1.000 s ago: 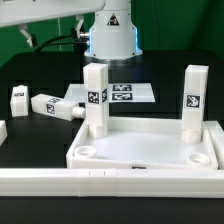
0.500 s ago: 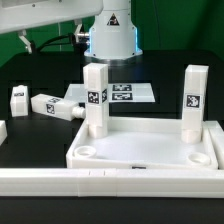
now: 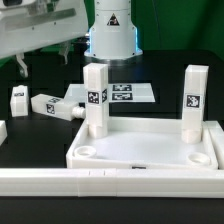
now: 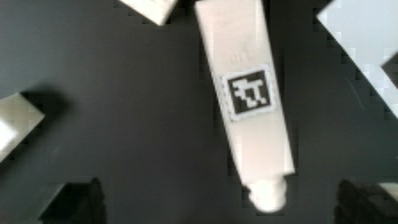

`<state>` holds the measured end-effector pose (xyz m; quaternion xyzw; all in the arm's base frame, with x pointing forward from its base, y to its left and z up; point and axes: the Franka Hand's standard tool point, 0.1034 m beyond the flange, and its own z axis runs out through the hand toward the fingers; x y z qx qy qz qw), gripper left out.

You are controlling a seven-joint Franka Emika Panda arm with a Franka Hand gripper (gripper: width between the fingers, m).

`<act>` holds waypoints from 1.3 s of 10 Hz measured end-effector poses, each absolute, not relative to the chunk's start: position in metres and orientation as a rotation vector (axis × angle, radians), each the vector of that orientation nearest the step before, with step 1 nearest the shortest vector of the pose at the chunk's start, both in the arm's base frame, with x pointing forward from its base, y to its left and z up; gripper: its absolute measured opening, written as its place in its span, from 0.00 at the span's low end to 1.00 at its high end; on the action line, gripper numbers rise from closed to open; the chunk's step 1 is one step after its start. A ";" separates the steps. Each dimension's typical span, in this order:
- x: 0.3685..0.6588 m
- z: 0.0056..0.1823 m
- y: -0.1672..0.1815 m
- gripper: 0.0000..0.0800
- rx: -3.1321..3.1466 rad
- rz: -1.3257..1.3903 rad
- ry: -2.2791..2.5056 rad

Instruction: Assemble desk

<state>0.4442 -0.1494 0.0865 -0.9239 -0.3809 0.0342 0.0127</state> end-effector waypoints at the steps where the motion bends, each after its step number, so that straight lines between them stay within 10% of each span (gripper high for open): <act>1: 0.444 0.087 -0.149 0.81 -2.879 0.108 -1.185; 13: 0.417 0.028 -0.155 0.81 -2.836 0.220 -1.306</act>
Offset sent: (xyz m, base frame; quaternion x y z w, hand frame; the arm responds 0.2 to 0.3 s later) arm 0.0000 0.0000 0.0000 0.0000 0.0000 0.0000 1.0000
